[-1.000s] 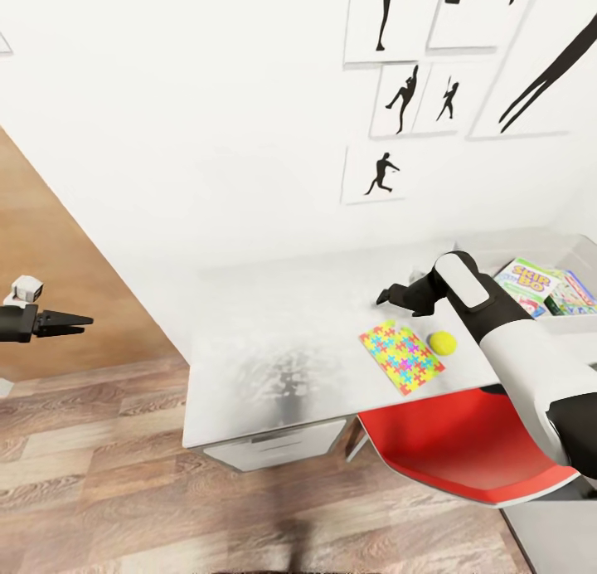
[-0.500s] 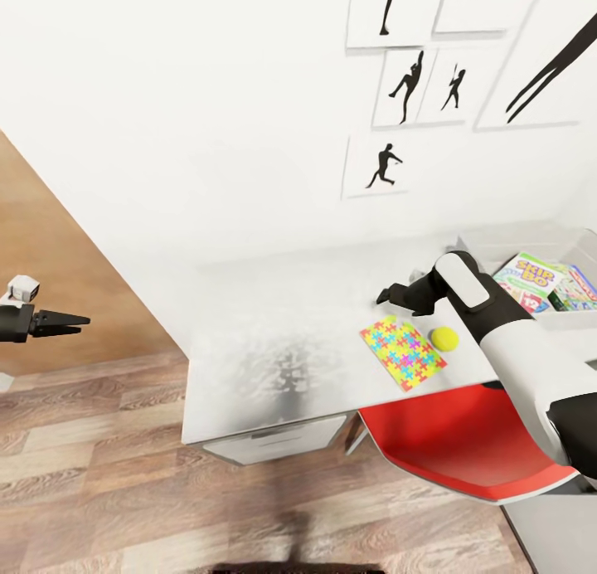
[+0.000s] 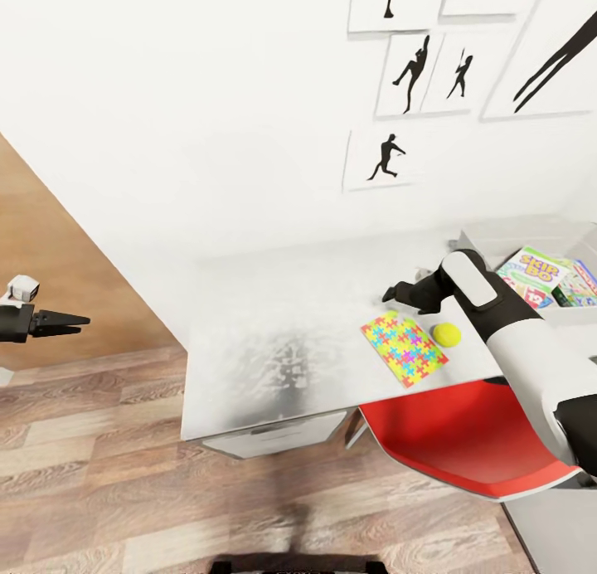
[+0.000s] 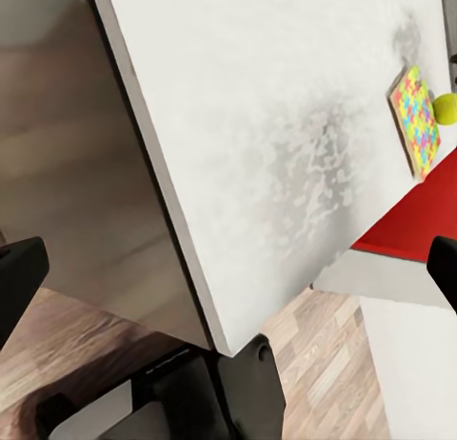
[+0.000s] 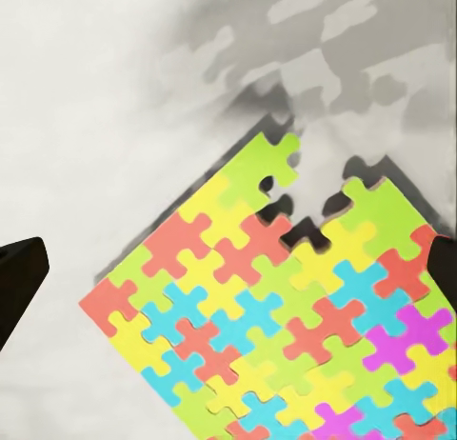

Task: Put all the toys in the child's room - the three board games (two on the bed and one on the table), the two jigsaw puzzles on the table, and the tennis ball on the table - inside the toy box on the table in the child's room.

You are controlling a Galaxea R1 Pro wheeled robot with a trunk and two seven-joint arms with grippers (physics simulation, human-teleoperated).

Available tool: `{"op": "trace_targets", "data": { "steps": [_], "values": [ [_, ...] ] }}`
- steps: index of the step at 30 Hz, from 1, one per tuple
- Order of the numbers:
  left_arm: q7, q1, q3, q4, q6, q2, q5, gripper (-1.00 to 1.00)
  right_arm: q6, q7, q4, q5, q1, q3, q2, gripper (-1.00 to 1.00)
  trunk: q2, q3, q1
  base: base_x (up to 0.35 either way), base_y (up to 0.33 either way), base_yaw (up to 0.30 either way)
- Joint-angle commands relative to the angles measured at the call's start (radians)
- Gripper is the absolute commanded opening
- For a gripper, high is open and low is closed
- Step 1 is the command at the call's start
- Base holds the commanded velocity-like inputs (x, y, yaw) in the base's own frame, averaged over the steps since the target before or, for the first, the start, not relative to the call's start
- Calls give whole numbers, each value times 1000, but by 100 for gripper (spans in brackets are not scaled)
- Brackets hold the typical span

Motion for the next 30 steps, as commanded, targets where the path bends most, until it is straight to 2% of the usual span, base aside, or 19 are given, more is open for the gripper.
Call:
{"op": "trace_targets", "data": {
  "steps": [1, 5, 10, 21, 30],
  "values": [
    [-2, -1, -4, 0, 11, 1, 4, 100, 0, -9, -3, -12, -1, 5, -5, 100, -2, -3, 1, 0, 0, 0],
    [-2, -1, -4, 0, 11, 1, 4, 100, 0, -9, -25, -12, -1, 4, -28, 100, -2, -7, 1, 0, 0, 0],
    [-2, -1, -4, 0, 11, 1, 4, 100, 0, -9, -55, -13, -1, 3, -43, 100, -2, -8, 1, 0, 0, 0],
    [-2, -1, -3, 0, 11, 1, 4, 100, 0, -9, -67, -14, -1, 4, -44, 100, -2, -9, 1, 0, 0, 0],
    [-2, -1, -4, 1, 11, 1, 4, 100, 0, -9, -66, -15, 1, 6, -43, 100, -2, -20, 1, 0, 0, 0]
  ]
}}
